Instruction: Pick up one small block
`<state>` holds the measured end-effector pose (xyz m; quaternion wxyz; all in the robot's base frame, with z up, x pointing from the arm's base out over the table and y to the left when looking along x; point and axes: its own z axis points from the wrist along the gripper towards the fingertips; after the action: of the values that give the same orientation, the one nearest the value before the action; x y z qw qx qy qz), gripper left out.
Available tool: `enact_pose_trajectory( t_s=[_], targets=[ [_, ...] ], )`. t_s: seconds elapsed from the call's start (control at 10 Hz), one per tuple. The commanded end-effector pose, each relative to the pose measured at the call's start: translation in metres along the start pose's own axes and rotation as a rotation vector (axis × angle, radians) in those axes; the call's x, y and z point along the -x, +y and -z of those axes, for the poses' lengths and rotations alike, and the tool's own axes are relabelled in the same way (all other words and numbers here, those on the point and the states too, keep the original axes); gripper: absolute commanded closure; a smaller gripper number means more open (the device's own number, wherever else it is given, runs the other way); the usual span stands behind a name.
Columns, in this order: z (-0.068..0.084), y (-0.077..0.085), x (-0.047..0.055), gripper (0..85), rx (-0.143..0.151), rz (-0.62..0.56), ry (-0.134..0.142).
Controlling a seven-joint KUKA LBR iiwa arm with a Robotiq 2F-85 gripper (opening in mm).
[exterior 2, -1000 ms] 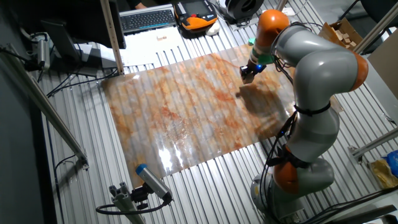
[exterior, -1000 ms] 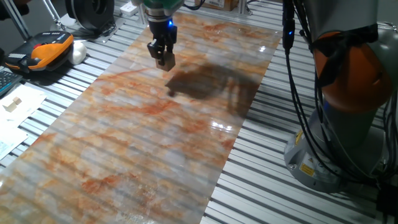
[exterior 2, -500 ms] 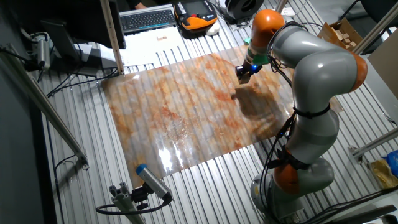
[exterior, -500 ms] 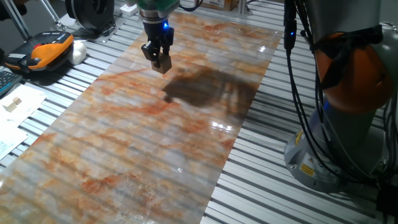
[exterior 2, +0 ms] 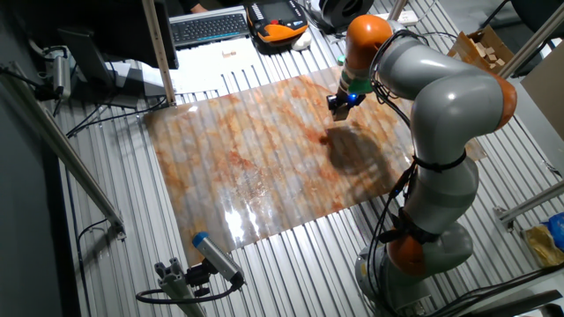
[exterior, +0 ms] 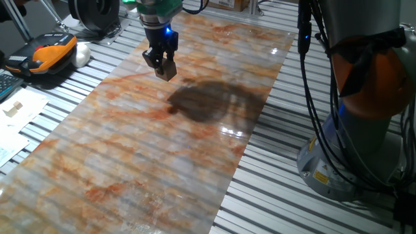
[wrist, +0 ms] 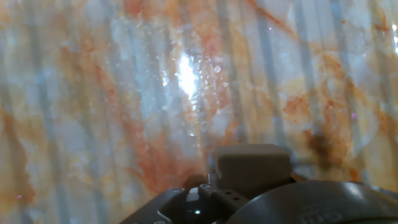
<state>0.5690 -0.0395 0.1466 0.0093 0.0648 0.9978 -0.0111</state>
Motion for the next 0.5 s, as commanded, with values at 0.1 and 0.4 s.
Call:
enact_pose_trajectory(
  t_s=[0.1,0.4],
  targets=[
    [0.0001,0.0030,-0.0018,85.0,0.015,0.012,0.000],
    [0.0029,0.0077,-0.0049,85.0,0.033,0.027,-0.001]
  ],
)
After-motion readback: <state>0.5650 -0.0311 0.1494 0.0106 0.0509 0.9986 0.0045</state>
